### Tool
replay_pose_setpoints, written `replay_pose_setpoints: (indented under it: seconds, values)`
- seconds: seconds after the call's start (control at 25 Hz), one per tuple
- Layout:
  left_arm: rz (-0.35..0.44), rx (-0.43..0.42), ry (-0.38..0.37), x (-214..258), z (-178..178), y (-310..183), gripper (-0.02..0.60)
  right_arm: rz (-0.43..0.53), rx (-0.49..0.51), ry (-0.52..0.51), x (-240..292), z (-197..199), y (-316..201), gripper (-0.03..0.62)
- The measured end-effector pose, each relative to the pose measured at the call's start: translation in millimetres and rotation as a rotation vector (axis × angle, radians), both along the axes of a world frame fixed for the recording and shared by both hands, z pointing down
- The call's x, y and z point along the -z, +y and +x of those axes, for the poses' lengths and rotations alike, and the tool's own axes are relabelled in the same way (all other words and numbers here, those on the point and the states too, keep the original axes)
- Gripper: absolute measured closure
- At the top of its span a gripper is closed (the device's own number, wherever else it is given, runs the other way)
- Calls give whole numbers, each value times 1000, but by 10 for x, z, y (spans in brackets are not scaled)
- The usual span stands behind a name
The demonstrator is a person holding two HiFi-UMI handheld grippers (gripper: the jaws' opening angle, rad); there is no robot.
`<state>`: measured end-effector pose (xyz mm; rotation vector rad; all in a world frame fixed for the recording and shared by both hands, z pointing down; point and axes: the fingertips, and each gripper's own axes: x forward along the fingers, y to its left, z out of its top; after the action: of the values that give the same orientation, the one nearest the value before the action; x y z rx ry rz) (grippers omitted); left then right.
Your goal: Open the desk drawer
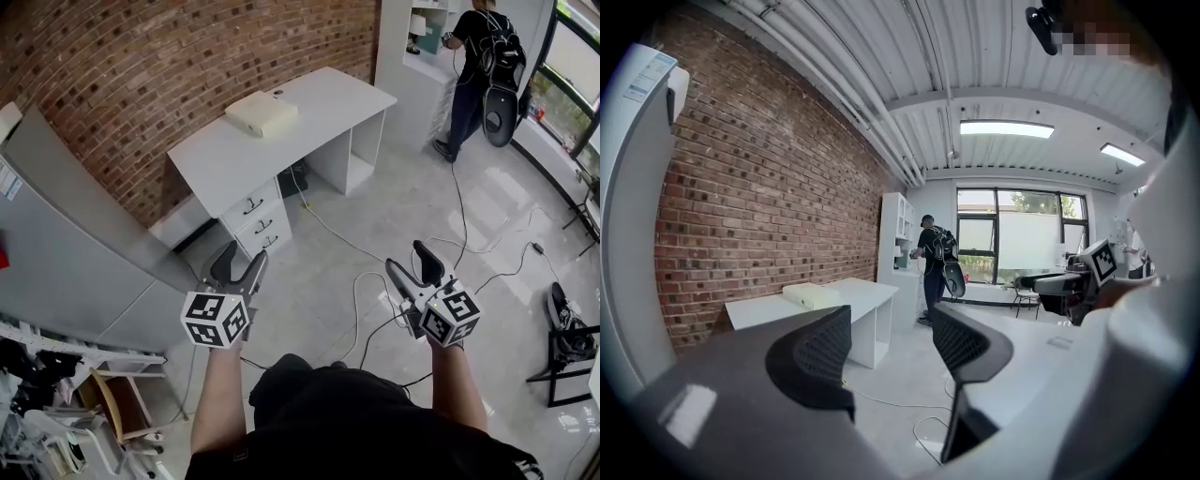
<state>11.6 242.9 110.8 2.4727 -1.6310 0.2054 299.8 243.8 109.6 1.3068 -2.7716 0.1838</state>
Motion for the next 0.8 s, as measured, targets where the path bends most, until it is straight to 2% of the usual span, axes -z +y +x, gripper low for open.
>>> replay_pose_setpoints:
  seconds: [0.24, 0.52, 0.8]
  values:
    - [-39, 25, -3, -154, -18, -78, 324, -59, 6, -28, -235, 159, -64, 313]
    - [-84, -25, -7, -420, 104, -386, 324, -96, 15, -20, -401, 60, -342, 313]
    - [-131, -14, 17, -658, -215, -991, 324, -136, 4, -3, -527, -141, -937, 313]
